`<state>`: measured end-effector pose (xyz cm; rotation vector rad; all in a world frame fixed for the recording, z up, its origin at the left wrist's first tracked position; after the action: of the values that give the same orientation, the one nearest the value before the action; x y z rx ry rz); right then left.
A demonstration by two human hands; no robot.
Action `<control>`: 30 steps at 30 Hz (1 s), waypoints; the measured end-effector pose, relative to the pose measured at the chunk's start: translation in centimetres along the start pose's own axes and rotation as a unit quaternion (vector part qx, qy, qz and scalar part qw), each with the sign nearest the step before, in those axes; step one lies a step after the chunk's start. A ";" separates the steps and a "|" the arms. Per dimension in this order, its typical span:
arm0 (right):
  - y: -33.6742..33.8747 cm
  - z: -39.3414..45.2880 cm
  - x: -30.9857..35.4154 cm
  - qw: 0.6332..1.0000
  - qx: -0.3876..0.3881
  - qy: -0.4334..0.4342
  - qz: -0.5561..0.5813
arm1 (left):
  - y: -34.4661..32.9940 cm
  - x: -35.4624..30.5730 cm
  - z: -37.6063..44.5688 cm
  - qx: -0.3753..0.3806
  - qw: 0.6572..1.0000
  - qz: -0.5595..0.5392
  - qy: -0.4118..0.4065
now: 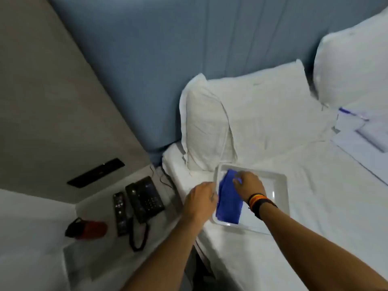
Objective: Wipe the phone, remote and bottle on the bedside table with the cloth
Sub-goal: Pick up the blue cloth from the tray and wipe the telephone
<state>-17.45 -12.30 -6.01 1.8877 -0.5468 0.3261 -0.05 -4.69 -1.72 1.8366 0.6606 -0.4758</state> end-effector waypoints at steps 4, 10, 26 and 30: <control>-4.4 1.3 -6.7 0.976 0.028 -0.169 0.134 | -7.0 0.4 1.1 0.045 0.991 -0.093 0.082; -7.2 4.9 -9.9 0.907 0.001 -0.289 0.305 | -11.6 1.1 3.2 0.073 0.984 -0.110 0.118; -3.5 0.5 1.9 0.827 0.195 -0.096 0.518 | -6.6 5.6 2.9 0.060 0.902 -0.393 0.167; -6.7 0.1 6.8 0.837 0.260 -0.080 0.475 | -5.4 11.1 -1.2 -0.001 0.873 -0.444 0.202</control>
<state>-8.18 -11.84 -8.18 2.0188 -1.6479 1.0542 4.99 0.25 -11.87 1.5479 1.8199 -0.6731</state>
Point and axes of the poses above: each hand's wrist, its own z-axis towards the middle knuckle, its own y-axis out of the back of the hand, x = y × z, the point moved 5 cm from there along z, towards the middle knuckle, and after that the axes turned 1 degree about -z, right-handed, at the moved point
